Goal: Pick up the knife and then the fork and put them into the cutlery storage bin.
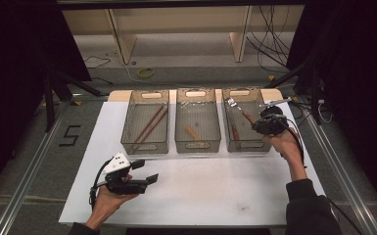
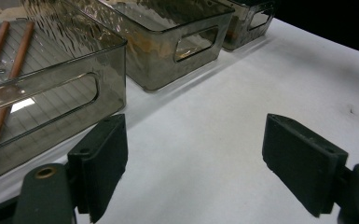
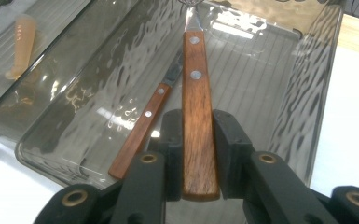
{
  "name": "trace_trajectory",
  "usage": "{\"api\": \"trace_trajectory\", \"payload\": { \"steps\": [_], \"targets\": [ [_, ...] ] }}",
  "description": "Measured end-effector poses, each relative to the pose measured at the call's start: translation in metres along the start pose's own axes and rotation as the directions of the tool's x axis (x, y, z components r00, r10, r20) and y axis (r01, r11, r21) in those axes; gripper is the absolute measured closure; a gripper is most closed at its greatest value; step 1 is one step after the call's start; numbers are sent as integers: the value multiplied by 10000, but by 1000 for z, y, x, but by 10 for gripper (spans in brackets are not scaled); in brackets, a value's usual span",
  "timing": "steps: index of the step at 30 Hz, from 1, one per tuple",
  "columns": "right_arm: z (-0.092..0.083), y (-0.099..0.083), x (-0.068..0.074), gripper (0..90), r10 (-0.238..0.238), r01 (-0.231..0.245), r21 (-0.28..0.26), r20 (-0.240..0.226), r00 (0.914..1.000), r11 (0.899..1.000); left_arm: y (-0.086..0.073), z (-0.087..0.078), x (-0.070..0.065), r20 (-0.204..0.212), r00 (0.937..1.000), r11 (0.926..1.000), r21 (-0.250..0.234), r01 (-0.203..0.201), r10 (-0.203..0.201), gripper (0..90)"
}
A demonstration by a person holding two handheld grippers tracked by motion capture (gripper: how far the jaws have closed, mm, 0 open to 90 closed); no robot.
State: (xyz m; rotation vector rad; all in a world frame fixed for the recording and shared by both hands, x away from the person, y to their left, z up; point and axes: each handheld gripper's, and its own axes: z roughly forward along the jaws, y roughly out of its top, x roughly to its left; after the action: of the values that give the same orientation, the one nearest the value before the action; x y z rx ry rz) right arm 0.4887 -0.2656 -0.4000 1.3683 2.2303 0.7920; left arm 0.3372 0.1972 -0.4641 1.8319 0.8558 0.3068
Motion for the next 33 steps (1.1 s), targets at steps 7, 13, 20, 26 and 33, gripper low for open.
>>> {"api": "trace_trajectory", "payload": {
  "steps": [7, 13, 20, 26, 33],
  "targets": [
    [8, 4, 2, 746, 176, -177, 269, 51, 9998, 9995, 0, 0, 0, 1, 10000, 10000, -31, -10, 10, 219],
    [13, 5, 3, 676, 145, -141, 205, -163, 9998, 9997, 0, 1, 0, 0, 10000, 10000, 15, 7, -7, 218],
    [3, 7, 2, 613, 156, -158, -96, -303, 9994, 9998, 0, 0, 0, 0, 10000, 10000, -7, -22, 22, 218],
    [3, 5, 4, 569, 155, -160, -105, -471, 9988, 9998, 0, 0, 0, 7, 10000, 10000, 15, -13, 13, 217],
    [-3, 5, 7, 535, 250, -292, -488, -852, 9961, 9984, 0, 1, 0, 18, 10000, 10000, 39, -9, 9, 217]
  ]
}}
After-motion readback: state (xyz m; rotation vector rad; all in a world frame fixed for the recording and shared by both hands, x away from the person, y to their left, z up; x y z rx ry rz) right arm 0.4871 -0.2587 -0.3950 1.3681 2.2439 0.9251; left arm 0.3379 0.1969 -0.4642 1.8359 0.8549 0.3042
